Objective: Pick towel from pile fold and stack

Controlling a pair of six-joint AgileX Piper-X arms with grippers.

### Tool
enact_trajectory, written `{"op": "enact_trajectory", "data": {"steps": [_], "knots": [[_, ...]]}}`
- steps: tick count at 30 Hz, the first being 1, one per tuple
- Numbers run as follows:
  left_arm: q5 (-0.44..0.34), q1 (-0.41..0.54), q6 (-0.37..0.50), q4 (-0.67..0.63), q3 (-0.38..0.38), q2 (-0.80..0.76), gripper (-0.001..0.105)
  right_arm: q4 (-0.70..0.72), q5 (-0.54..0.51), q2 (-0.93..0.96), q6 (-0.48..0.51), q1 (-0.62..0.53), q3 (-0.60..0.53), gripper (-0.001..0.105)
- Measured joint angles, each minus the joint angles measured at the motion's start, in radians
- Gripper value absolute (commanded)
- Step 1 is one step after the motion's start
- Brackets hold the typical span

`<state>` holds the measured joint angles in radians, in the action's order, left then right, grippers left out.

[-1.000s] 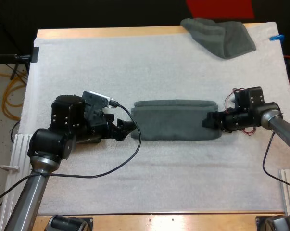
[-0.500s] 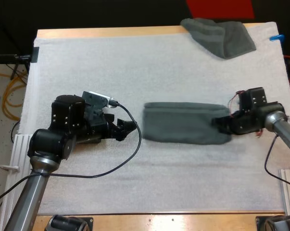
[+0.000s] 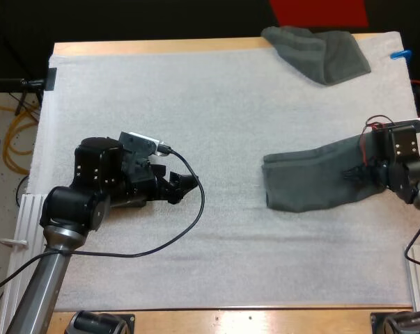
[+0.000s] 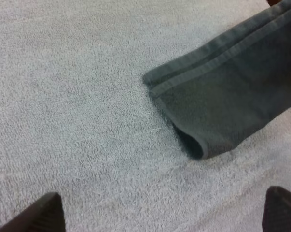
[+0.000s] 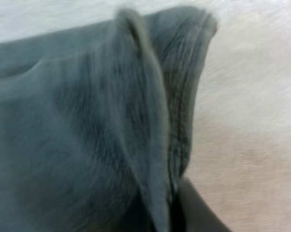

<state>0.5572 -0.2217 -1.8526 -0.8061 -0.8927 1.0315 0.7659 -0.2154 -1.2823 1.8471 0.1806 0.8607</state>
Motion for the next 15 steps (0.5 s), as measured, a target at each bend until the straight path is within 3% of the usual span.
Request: {"op": "enact_trajectory", "data": {"steps": [7,15], "knots": [[0.019,0.0,0.0,0.0,0.0,0.0,0.079,-0.038,0.278,-0.017,-0.221,0.105,0.0,0.0],[0.077,0.0,-0.002,0.0,0.0,0.0,0.079,-0.162,0.346,-0.127,-0.372,0.225,0.0,0.0]]}}
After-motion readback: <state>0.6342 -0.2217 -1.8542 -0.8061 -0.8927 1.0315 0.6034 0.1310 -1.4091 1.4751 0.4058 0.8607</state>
